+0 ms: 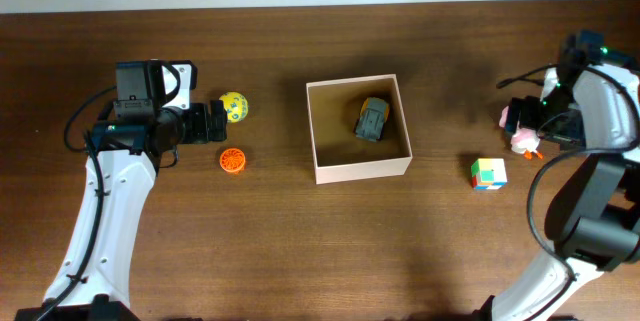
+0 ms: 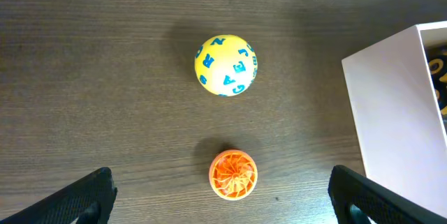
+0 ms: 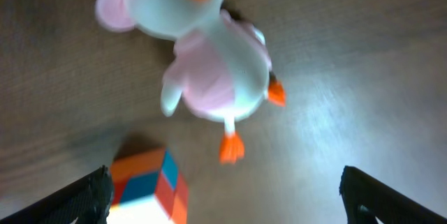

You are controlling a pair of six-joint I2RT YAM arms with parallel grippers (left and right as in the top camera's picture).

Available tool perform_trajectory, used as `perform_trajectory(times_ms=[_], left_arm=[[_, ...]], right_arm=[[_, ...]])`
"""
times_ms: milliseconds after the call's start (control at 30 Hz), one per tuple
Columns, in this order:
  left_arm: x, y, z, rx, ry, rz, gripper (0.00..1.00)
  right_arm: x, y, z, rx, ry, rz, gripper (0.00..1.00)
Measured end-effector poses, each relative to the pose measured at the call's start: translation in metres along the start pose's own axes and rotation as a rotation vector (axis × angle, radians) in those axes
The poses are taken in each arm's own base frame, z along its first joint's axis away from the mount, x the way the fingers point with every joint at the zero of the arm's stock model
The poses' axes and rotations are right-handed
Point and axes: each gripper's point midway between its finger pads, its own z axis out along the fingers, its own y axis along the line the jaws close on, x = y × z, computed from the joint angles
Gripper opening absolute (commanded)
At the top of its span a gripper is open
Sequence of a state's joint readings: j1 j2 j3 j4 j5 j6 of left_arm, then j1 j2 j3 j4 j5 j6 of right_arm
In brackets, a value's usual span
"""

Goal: Pack container
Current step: 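Grasp the white-pink duck toy with the right gripper, then carry the duck into the box beside the car and release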

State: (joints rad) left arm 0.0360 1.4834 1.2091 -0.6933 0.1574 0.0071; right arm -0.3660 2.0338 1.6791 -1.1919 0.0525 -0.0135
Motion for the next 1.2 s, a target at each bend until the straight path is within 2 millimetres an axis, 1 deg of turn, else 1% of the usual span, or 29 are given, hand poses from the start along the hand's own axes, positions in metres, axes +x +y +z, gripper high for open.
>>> perform_trajectory(times_ms=[67, 167, 300, 333, 400, 433, 467, 533, 567, 633, 700, 733, 767, 867, 967, 1033, 1067, 1133, 1167, 1200], left_arm=[[0.0, 0.0, 0.0, 0.0, 0.0, 0.0, 0.99], [0.0, 0.0, 0.0, 0.0, 0.0, 0.0, 0.99], [0.0, 0.0, 0.0, 0.0, 0.0, 0.0, 0.99], [0.0, 0.0, 0.0, 0.0, 0.0, 0.0, 0.99], [0.0, 0.0, 0.0, 0.0, 0.0, 0.0, 0.99], [0.0, 0.0, 0.0, 0.0, 0.0, 0.0, 0.99], [0.0, 0.0, 0.0, 0.0, 0.0, 0.0, 0.99], [0.0, 0.0, 0.0, 0.0, 0.0, 0.0, 0.99], [0.0, 0.0, 0.0, 0.0, 0.0, 0.0, 0.99], [0.0, 0.0, 0.0, 0.0, 0.0, 0.0, 0.99], [0.0, 0.0, 0.0, 0.0, 0.0, 0.0, 0.99], [0.0, 0.0, 0.0, 0.0, 0.0, 0.0, 0.99], [0.0, 0.0, 0.0, 0.0, 0.0, 0.0, 0.99], [0.0, 0.0, 0.0, 0.0, 0.0, 0.0, 0.99], [0.0, 0.0, 0.0, 0.0, 0.0, 0.0, 0.99], [0.0, 0.0, 0.0, 0.0, 0.0, 0.0, 0.99], [0.0, 0.0, 0.0, 0.0, 0.0, 0.0, 0.99], [0.0, 0.0, 0.0, 0.0, 0.0, 0.0, 0.99], [0.0, 0.0, 0.0, 0.0, 0.0, 0.0, 0.99], [0.0, 0.0, 0.0, 0.0, 0.0, 0.0, 0.99]], right_arm=[[-0.007, -0.003, 0.008, -0.031, -0.012, -0.007, 0.98], [-0.019, -0.003, 0.016, -0.055, -0.046, -0.029, 0.96], [-0.029, 0.001, 0.026, -0.074, -0.071, -0.057, 0.83], [-0.031, 0.002, 0.029, -0.076, -0.073, -0.065, 0.8], [-0.032, 0.003, 0.034, -0.08, -0.071, -0.067, 0.79], [-0.033, 0.003, 0.036, -0.082, -0.071, -0.068, 0.76], [-0.034, 0.003, 0.038, -0.082, -0.071, -0.07, 0.72], [-0.035, 0.004, 0.044, -0.085, -0.069, -0.077, 0.57], [-0.034, 0.004, 0.047, -0.087, -0.061, -0.074, 0.48], [-0.03, 0.005, 0.052, -0.088, -0.045, -0.071, 0.37], [-0.028, 0.005, 0.055, -0.09, -0.035, -0.052, 0.24], [-0.028, 0.005, 0.055, -0.09, -0.033, -0.041, 0.16], [-0.028, 0.005, 0.055, -0.09, -0.032, -0.03, 0.11], [-0.026, 0.006, 0.052, -0.092, -0.027, 0.023, 0.05], [-0.026, 0.01, 0.041, -0.093, -0.033, 0.052, 0.04], [-0.028, 0.016, 0.024, -0.093, -0.054, 0.048, 0.04], [-0.029, 0.021, 0.013, -0.094, -0.07, 0.04, 0.04], [-0.031, 0.037, -0.02, -0.103, -0.123, 0.012, 0.04], [-0.032, 0.049, -0.043, -0.112, -0.166, -0.014, 0.04], [-0.032, 0.06, -0.061, -0.123, -0.202, -0.04, 0.04]])
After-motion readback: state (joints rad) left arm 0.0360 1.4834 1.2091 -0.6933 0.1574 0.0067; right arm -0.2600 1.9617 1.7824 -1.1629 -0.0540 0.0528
